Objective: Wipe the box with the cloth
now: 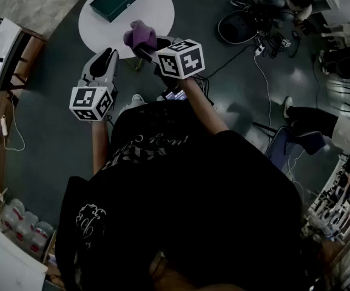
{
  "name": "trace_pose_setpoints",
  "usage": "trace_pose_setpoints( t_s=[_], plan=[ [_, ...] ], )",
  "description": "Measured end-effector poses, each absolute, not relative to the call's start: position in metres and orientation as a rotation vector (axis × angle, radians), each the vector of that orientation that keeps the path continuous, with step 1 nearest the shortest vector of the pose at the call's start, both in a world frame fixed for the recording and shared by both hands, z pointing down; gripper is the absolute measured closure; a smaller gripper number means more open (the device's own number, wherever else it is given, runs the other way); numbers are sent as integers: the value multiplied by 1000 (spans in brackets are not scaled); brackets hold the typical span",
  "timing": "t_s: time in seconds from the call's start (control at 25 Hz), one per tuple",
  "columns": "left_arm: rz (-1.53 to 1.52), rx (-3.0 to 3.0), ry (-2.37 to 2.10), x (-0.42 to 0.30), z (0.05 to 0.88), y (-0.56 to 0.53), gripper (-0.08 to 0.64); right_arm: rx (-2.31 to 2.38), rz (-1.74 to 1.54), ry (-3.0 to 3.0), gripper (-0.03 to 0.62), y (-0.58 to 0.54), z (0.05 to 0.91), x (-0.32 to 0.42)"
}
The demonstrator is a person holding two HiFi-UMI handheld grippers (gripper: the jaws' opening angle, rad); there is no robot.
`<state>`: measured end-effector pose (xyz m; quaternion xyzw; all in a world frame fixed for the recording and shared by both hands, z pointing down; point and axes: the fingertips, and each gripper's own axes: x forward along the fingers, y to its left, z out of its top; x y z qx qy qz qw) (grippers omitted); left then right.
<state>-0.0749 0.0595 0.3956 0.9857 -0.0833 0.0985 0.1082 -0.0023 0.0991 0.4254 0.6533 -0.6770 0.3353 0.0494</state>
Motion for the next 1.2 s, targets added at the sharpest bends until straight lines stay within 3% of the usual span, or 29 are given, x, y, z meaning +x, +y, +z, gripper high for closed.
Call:
trace_pose_setpoints(
  t_s=[1.2],
  plan=[
    [345, 2887, -105, -92, 424, 28, 500, 2110, 967, -1932, 482, 61, 425, 20]
  ],
)
